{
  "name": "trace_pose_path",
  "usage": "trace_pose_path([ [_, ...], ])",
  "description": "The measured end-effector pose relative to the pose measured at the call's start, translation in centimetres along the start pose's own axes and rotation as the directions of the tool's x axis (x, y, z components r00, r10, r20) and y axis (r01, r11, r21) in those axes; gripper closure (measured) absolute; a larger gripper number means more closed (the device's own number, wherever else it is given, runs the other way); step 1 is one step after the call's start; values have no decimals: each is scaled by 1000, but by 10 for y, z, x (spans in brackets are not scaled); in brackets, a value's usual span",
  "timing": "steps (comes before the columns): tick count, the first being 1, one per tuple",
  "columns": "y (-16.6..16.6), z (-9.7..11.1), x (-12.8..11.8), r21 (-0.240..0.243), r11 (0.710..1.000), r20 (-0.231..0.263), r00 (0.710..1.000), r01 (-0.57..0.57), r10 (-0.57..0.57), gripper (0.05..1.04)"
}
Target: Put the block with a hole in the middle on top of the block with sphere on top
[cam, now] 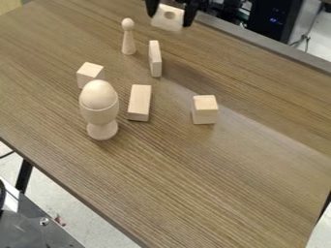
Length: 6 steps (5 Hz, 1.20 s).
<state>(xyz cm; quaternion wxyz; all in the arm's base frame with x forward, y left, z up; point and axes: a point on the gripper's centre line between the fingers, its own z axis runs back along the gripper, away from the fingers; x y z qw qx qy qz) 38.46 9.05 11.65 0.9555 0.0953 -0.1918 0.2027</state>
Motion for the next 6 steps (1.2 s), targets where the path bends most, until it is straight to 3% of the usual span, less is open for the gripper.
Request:
trace_pose_path([
  [2, 36, 0, 19, -3, 991, 37, 990, -135, 135, 270],
  [6, 60, -22, 14, -13, 976, 8, 976, -217, 217, 270],
])
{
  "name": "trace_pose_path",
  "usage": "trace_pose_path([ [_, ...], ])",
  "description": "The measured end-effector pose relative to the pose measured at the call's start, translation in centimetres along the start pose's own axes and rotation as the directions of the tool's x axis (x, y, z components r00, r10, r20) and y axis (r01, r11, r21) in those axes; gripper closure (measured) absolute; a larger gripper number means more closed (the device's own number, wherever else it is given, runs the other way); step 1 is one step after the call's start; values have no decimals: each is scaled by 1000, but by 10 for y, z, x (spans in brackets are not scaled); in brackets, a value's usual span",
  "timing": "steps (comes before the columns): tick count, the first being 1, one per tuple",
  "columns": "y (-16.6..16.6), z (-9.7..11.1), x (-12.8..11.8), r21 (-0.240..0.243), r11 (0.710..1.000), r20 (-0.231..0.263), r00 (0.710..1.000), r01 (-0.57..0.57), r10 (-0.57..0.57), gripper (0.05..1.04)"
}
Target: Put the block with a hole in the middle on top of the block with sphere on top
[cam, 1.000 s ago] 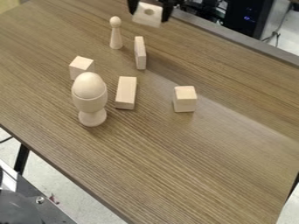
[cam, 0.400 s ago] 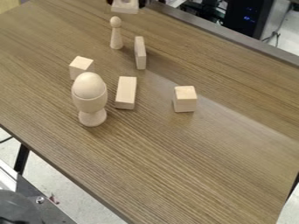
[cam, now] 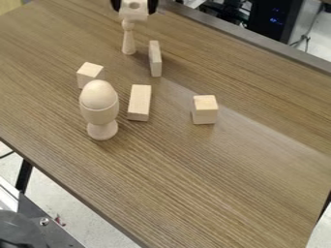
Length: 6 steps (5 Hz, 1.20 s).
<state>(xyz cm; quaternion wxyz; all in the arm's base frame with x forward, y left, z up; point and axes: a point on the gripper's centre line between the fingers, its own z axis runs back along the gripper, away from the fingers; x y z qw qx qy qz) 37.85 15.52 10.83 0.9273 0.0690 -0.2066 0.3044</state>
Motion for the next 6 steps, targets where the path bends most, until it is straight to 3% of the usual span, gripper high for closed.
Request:
trace_pose_path([
  [1, 4, -13, -4, 6, 1000, -21, 1000, 3, -2, 270],
  [6, 16, -22, 3, -3, 1000, -6, 1000, -16, 16, 270],
])
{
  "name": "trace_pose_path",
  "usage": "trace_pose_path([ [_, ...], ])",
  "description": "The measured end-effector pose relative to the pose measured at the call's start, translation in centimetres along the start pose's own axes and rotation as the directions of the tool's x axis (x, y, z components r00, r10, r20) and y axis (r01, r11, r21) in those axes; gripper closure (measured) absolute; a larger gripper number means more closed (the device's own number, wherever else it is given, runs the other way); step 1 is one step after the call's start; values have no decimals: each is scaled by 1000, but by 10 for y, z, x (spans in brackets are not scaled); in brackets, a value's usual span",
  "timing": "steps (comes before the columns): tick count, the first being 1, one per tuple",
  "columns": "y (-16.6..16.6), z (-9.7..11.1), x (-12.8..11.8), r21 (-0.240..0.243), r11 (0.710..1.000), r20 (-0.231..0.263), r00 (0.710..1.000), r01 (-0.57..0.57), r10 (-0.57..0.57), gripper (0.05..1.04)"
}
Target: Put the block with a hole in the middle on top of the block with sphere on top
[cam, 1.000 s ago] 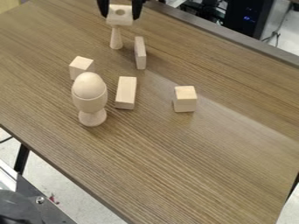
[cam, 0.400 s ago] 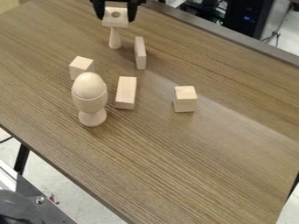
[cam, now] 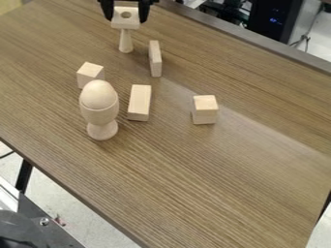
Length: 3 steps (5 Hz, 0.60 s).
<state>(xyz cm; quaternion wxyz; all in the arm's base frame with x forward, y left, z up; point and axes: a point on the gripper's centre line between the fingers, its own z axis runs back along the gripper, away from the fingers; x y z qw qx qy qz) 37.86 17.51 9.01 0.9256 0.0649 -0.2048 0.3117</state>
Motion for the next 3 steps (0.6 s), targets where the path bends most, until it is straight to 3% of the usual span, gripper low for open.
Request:
trace_pose_path([
  [3, 3, -3, 10, -1, 1000, 9, 1000, -6, 6, 270],
])
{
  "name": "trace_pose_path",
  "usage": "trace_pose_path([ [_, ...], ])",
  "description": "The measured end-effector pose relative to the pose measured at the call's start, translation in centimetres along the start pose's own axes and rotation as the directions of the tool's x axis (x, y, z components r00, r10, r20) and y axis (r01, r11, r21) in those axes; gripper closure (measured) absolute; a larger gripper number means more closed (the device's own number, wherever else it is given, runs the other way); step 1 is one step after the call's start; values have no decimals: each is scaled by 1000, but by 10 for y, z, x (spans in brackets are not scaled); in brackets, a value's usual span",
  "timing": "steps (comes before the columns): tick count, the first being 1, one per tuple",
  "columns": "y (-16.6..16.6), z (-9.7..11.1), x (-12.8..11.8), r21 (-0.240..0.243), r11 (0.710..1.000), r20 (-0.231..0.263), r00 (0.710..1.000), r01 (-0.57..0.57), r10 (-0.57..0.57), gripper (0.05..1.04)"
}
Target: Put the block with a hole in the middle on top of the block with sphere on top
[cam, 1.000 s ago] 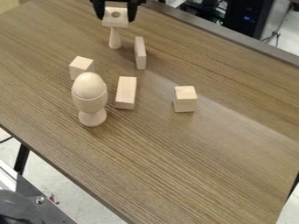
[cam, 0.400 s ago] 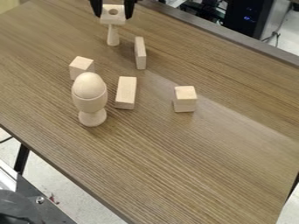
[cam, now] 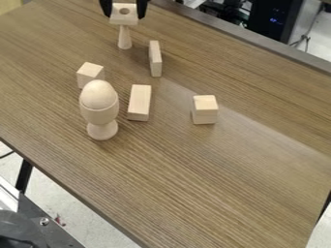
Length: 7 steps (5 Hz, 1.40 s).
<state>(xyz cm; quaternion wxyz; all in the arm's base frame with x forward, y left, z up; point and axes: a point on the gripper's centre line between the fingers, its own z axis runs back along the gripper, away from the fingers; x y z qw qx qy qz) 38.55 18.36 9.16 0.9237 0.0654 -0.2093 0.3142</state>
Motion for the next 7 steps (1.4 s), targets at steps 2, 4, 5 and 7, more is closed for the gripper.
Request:
trace_pose_path([
  [2, 4, -4, 1, 9, 1000, -16, 1000, -22, 22, 270],
  [4, 3, -6, 4, 1, 999, -26, 999, -43, 43, 270],
  [5, 3, -9, 8, -3, 999, -27, 999, -46, 46, 270],
  [7, 4, -16, 4, 9, 998, -48, 997, -56, 57, 74],
])
